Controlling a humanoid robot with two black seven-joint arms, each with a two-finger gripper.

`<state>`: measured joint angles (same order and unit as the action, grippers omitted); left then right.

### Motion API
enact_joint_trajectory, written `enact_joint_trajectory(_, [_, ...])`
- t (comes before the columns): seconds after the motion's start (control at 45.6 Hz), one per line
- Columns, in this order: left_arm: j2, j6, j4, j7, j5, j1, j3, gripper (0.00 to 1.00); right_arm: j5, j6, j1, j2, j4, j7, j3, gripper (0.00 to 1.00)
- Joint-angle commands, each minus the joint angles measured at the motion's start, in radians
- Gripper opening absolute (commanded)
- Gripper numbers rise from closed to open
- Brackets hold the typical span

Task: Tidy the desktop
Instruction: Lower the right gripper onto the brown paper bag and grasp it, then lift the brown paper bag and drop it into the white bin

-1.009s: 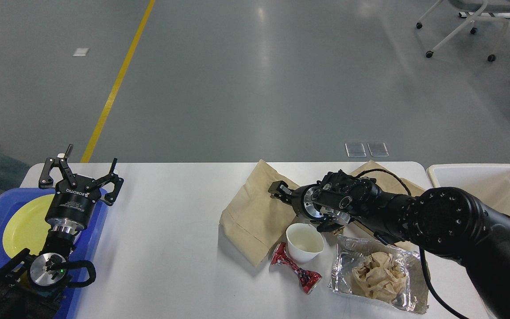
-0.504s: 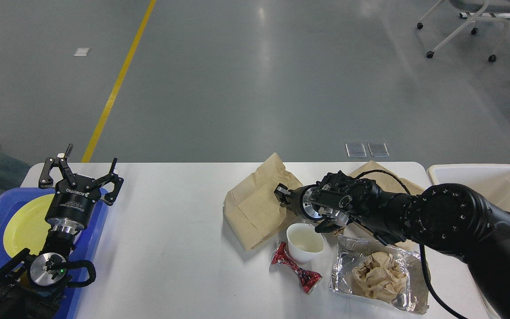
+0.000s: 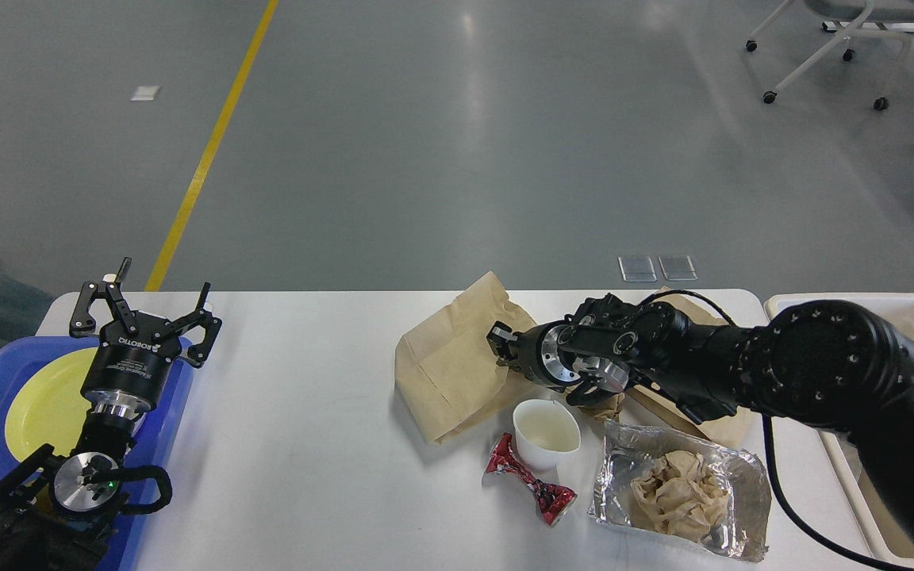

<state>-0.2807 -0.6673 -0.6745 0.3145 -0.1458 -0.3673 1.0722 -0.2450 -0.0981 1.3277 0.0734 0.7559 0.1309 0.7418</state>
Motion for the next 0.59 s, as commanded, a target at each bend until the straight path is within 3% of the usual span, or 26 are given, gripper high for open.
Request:
enact_joint_trajectory(0.0, [0.0,0.0,0.0,0.0,0.0,-0.001,0.0,0.96,0.0,-0.035,0.099,-0.047,0.12,0.001,0.017,0.0])
enact_joint_trajectory(0.329, [0.0,0.0,0.0,0.0,0.002,0.001,0.0,0.96,-0.008,-0.169,0.474,-0.109,0.428,-0.008,0.237,0.0])
enact_joint_trajectory(0.57, [0.0,0.0,0.0,0.0,0.002,0.001,0.0,0.96,-0.013,-0.497,0.764,-0.125,0.471,-0.01,0.303,0.0])
